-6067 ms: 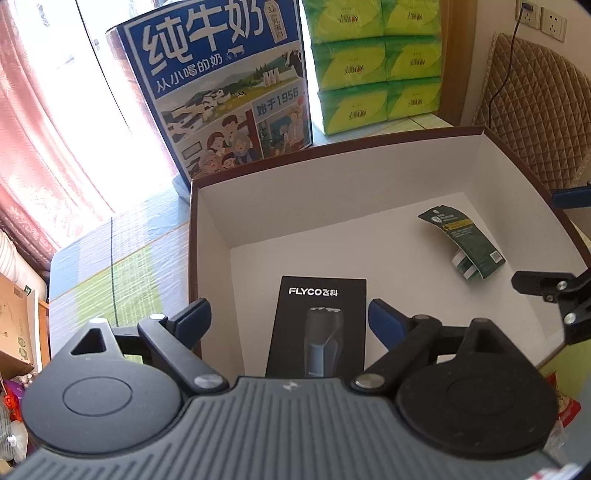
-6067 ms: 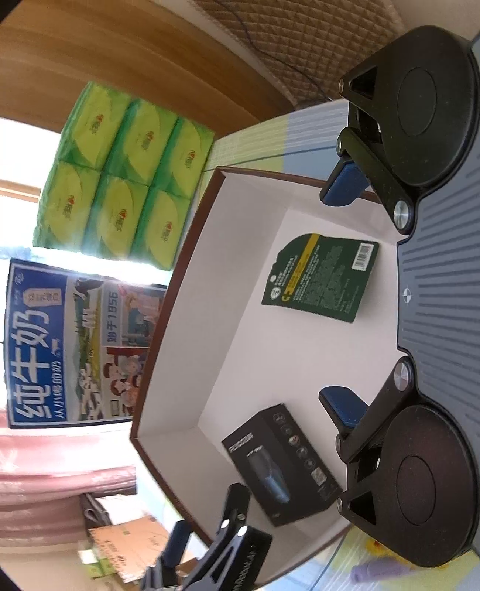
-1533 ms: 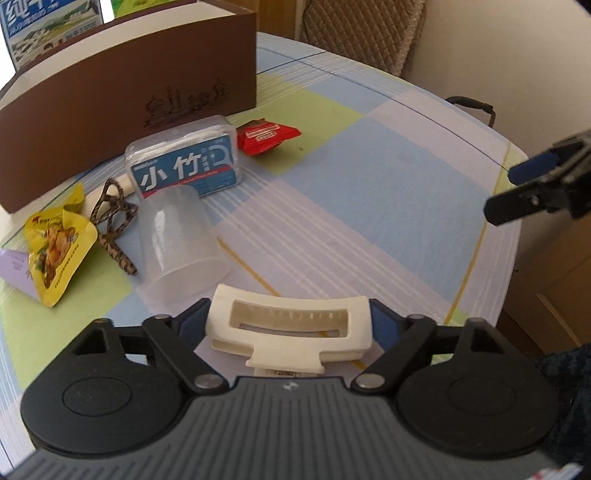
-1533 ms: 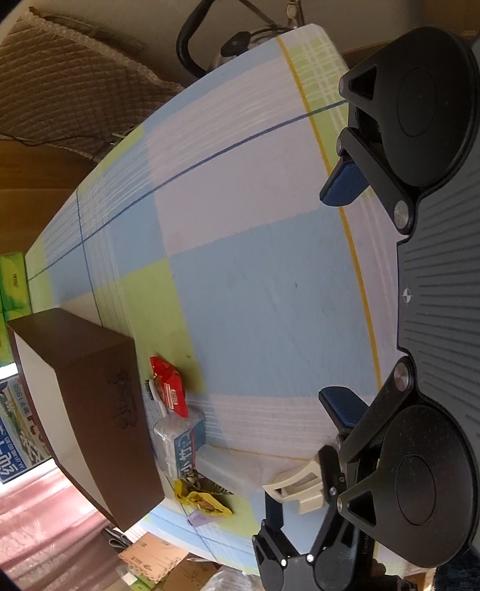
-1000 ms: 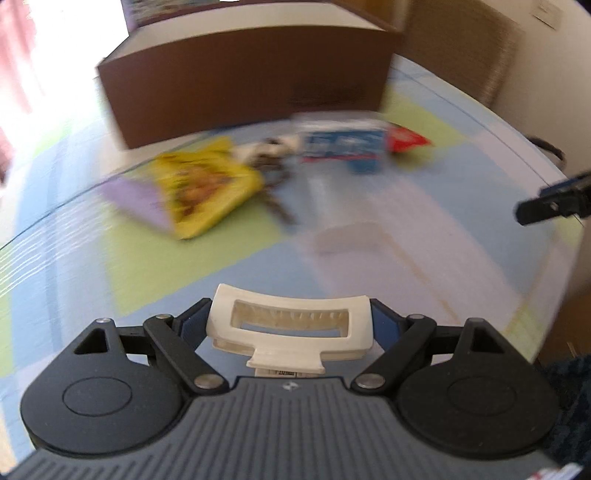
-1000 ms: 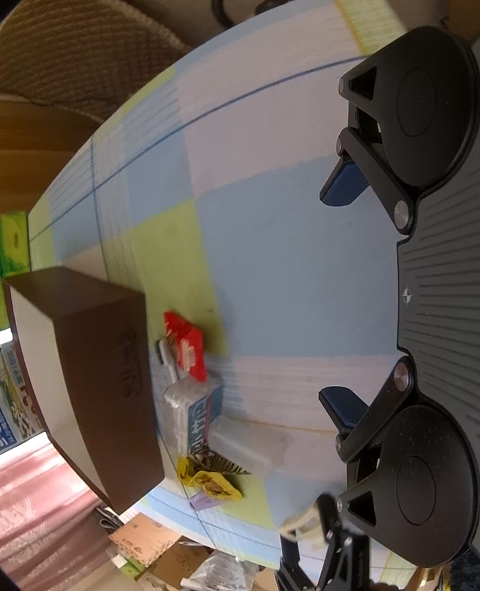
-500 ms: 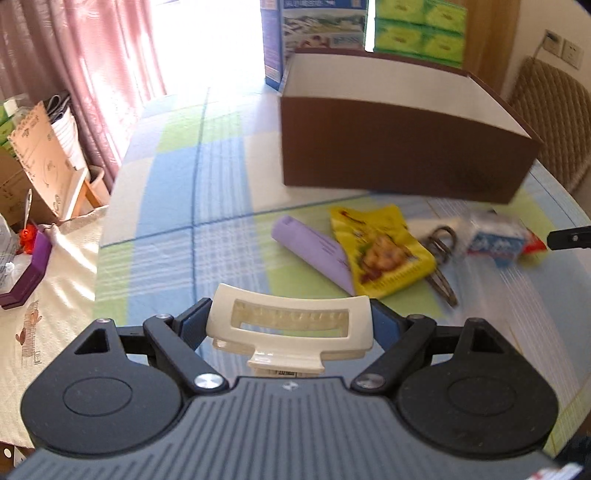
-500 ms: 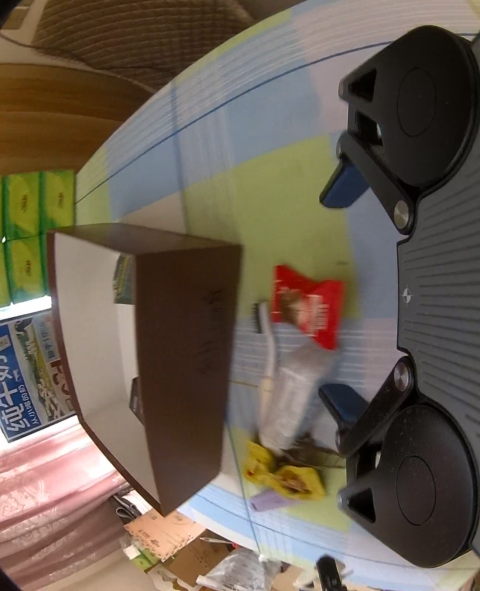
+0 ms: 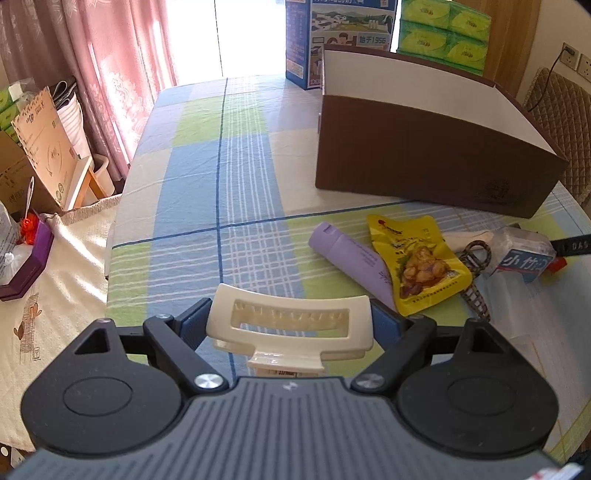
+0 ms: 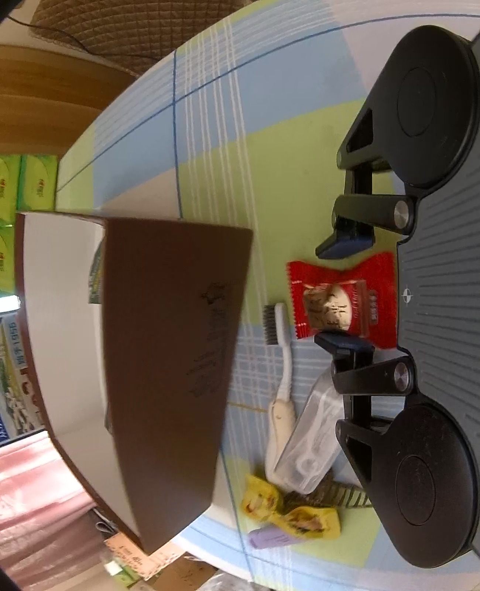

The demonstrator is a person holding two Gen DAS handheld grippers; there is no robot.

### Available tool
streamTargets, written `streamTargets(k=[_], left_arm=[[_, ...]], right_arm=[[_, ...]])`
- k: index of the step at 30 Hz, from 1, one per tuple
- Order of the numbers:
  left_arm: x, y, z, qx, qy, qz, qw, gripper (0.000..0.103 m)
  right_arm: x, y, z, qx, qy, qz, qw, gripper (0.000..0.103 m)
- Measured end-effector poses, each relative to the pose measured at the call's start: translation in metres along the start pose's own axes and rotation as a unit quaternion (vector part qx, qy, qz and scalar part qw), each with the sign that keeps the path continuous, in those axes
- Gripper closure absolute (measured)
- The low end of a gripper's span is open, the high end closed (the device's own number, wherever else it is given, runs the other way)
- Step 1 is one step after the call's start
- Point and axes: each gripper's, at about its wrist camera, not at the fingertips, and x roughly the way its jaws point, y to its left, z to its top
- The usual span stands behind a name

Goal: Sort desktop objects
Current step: 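Grasp the red candy packet with the right tool while the left tool holds the clip, then carry the clip and candy packet over the brown box with both tools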

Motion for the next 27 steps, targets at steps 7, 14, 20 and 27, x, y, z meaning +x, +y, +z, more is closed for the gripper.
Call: streamTargets(k=[7, 14, 20, 27], left_arm=[[0.005, 0.008, 0.006, 0.004, -0.004, -0.012, 0.9999, 0.018], [0.000, 0.005, 0.020, 0.016, -0.022, -0.025, 0.9993, 0.018], [-0.011, -0.003, 0.036, 0.021, -0.045, -0.039, 0.9980, 0.018], [-0.026, -0.018, 0.072, 0.035, -0.081, -0.042, 0.9952, 0.018]], right_arm=[[-0.008, 0.007, -0.006, -0.033, 0.004, -0.014, 0.999, 0.078], [-0.036, 0.010, -0.008, -0.036, -0.015, -0.013, 0.999, 0.079], [-0.064, 0.016, 0.000, -0.040, -0.039, 0.013, 0.998, 0.079], [-0.089, 0.022, 0.031, -0.059, -0.073, 0.052, 0.994, 0.079]])
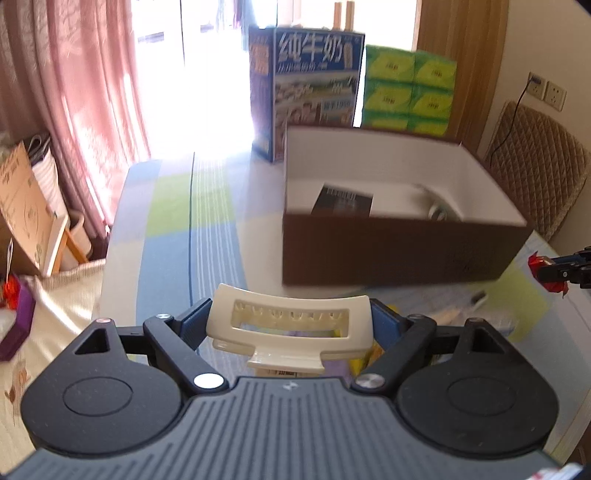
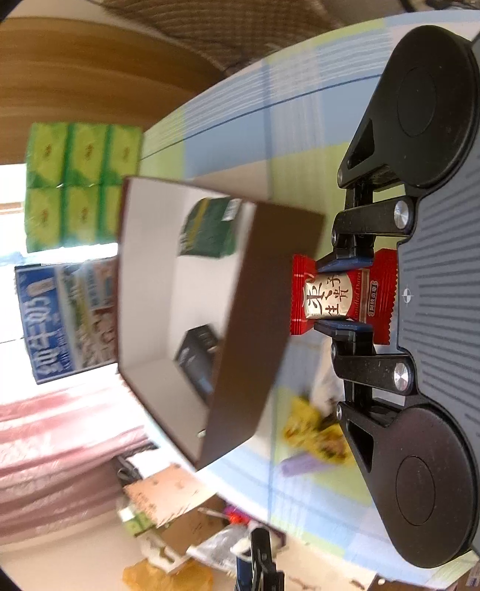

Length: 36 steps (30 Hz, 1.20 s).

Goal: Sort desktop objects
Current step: 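Carry the clip and candy packet over the brown box with both tools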

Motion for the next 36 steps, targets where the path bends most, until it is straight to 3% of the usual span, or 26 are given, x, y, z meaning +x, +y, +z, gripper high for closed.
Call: streamTargets(k=[9, 19, 30, 36], left_arm=[[0.017, -0.031, 0.052, 0.002, -0.026, -0.031, 0.9992, 0.018], [0.054, -0.069, 0.101, 0.016, -0.026, -0.068, 0.9972, 0.018], [0.116, -0.110, 0.123, 0.057, 0.016, -0.097, 0.9935, 0.018], [0.158, -0.120, 0.124, 0.057, 0.069, -0.097, 0.9912, 0.018]], right_arm=[[-0.006, 0.000, 0.048, -0.022, -0.042, 0.015, 0.999, 0.079], [0.013, -0.009, 0.080, -0.051, -0.039, 0.006, 0.998, 0.079], [0.053, -0.024, 0.100, -0.073, -0.001, 0.002, 0.997, 0.079], [0.071, -0.032, 0.101, -0.079, 0.027, -0.004, 0.997, 0.079]])
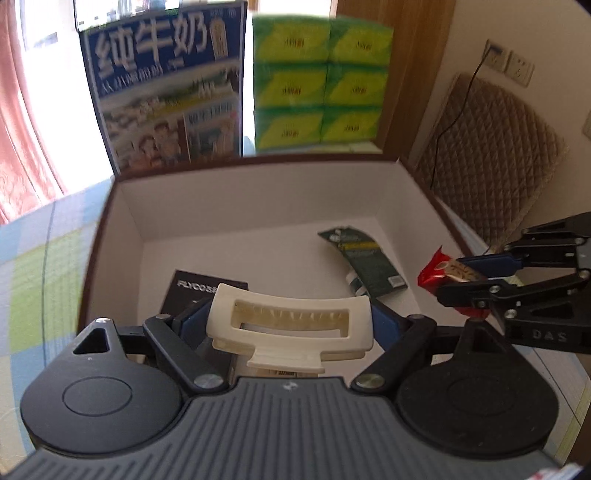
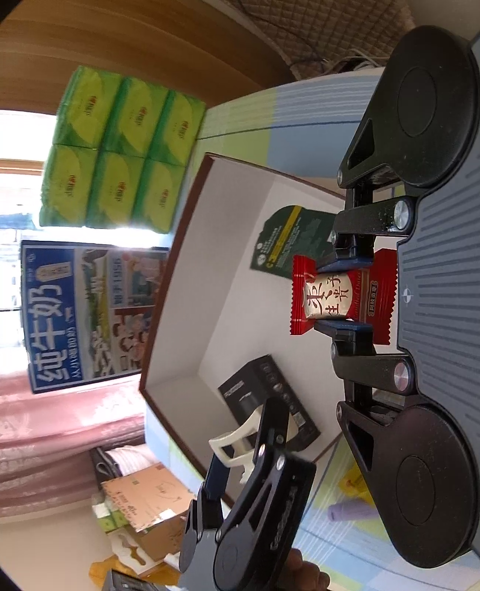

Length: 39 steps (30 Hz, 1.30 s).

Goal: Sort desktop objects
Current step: 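Carry the clip and candy packet over the brown box with both tools, then release the clip and candy packet into the box with both tools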

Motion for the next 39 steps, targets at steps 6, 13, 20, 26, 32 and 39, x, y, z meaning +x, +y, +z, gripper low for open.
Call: streamTargets(k=[6, 13, 20, 26, 32, 39], left_arm=[[0.021, -0.004, -0.001, 0.007, 0.022, -0.003, 0.9997, 0.018], [0.040, -0.002, -0.006, 0.010, 0.047, 0.002, 0.9988, 0.018], [0.048, 0.001, -0.006, 0.008, 0.059, 0.004, 0.9982, 0.018], [0.043, 0.006, -0.004, 0.007, 0.053, 0.009, 0.9986, 0.012], [0.035, 0.017, -0.004, -0.007, 0.047, 0.020, 0.9987, 0.012], [0.025, 0.029, -0.007, -0.015, 0.041, 0.036, 0.9984, 0.012]], right_arm=[[0.012, -0.006, -0.004, -0.001, 0.018, 0.006, 1.000, 0.079], [0.022, -0.008, -0.002, -0.010, 0.028, 0.009, 1.000, 0.079], [0.031, -0.006, -0.002, -0.019, 0.037, 0.010, 0.999, 0.079], [0.039, -0.004, 0.000, -0.026, 0.046, 0.012, 0.999, 0.079], [0.047, -0.002, 0.002, -0.027, 0.051, 0.010, 0.998, 0.079], [0.053, 0.001, 0.006, -0.024, 0.041, 0.010, 0.999, 0.073]])
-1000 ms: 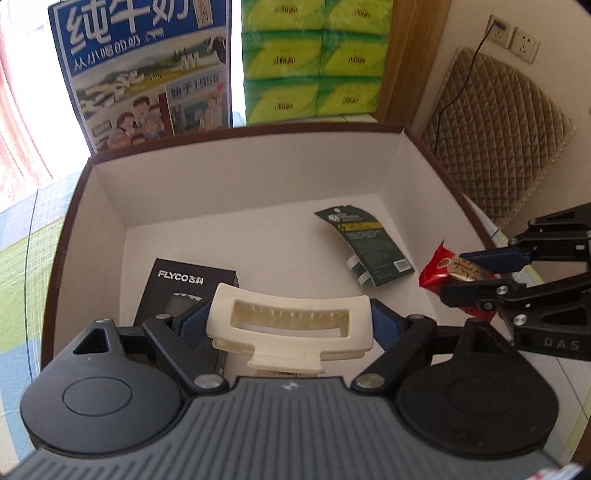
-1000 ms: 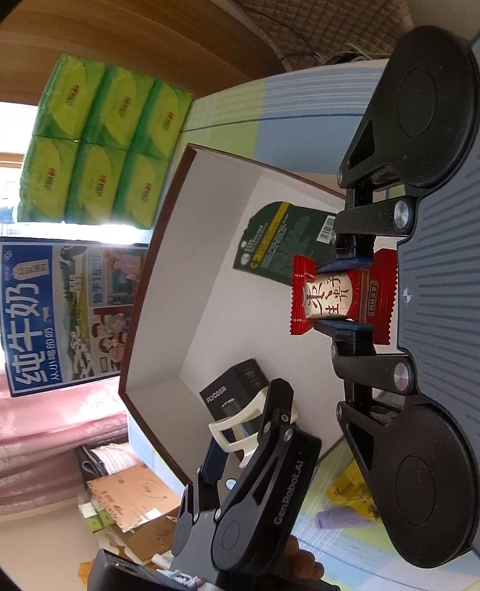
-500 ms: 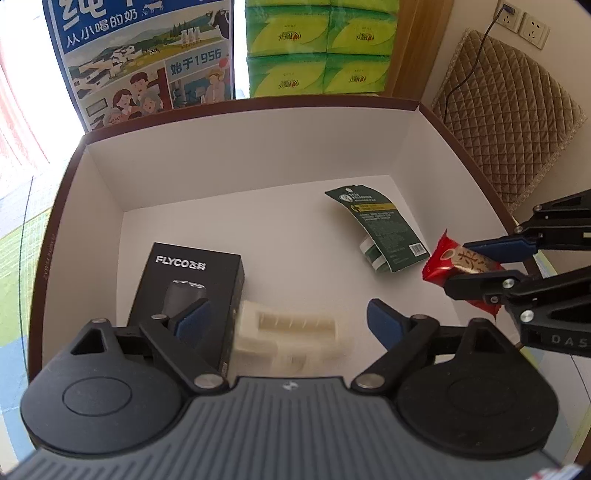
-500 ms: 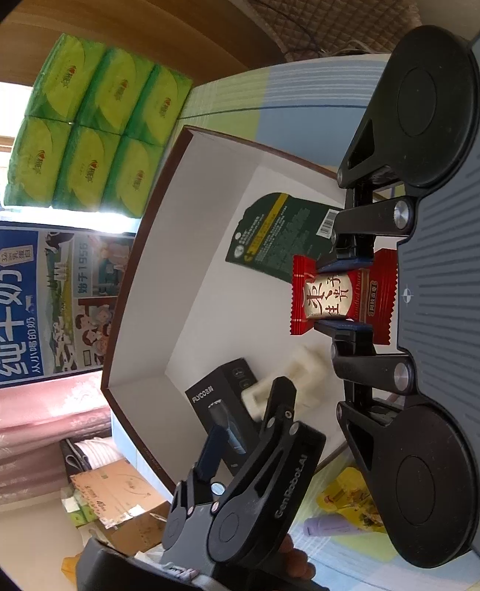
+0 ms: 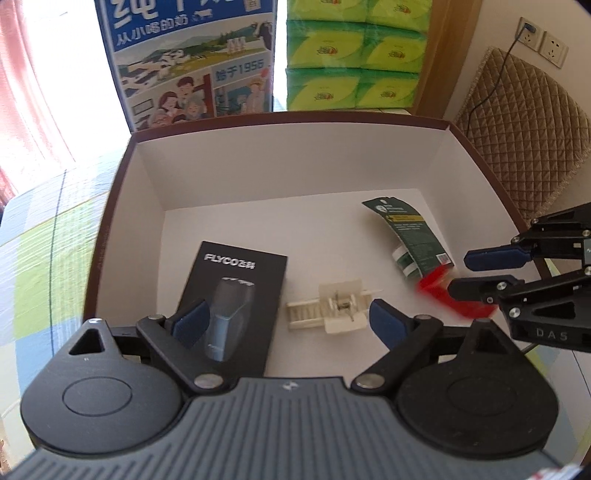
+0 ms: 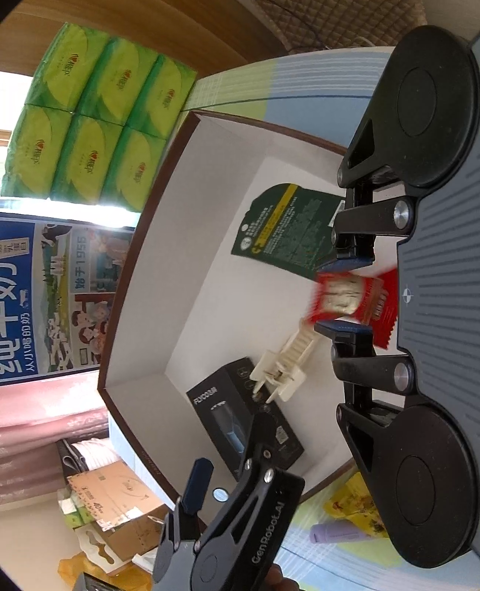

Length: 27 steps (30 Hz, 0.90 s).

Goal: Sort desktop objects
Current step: 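Release the clip and candy packet into the box with both tools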

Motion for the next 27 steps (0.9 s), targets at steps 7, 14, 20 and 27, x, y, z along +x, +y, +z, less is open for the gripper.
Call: streamTargets(k=[7, 14, 20, 27], left_arm=[[-0.015, 0.008, -0.006, -0.005, -0.012, 0.016, 0.9998, 0.007], [-0.032, 0.012, -0.011, -0.023, -0.007, 0.039, 0.9989, 0.003], [-0.055, 0.006, -0.014, -0.027, -0.013, 0.055, 0.9981, 0.003], [-0.083, -0.008, -0.021, -0.016, -0.035, 0.093, 0.9949, 0.003]], right_arm=[[-0.011, 0.000, -0.001, 0.006, -0.023, -0.005, 1.000, 0.023], [-0.026, -0.001, -0.006, 0.029, -0.034, -0.003, 0.999, 0.003], [-0.039, 0.002, -0.010, 0.049, -0.040, -0.009, 0.998, 0.002], [-0.063, 0.010, -0.021, 0.069, -0.060, -0.020, 0.996, 0.002]])
